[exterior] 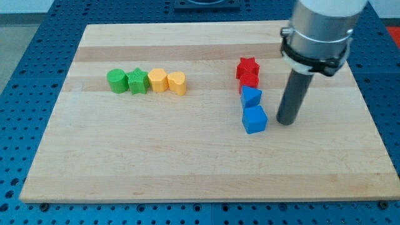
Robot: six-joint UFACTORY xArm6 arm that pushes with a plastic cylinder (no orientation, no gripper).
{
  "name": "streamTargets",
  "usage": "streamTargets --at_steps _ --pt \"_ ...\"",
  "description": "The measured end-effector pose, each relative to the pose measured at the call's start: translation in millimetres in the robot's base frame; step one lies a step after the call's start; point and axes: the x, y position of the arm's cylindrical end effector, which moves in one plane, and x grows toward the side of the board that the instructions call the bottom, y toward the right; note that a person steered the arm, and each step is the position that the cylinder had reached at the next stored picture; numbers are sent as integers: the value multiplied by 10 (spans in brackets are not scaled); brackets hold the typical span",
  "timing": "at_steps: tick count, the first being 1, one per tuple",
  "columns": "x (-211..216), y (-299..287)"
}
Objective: Slightly push the blue cube towards left side
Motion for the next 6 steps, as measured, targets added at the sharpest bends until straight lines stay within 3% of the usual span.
streamTargets --at_steps 5,6 --pt "0 -1064" --pt "280 -994"
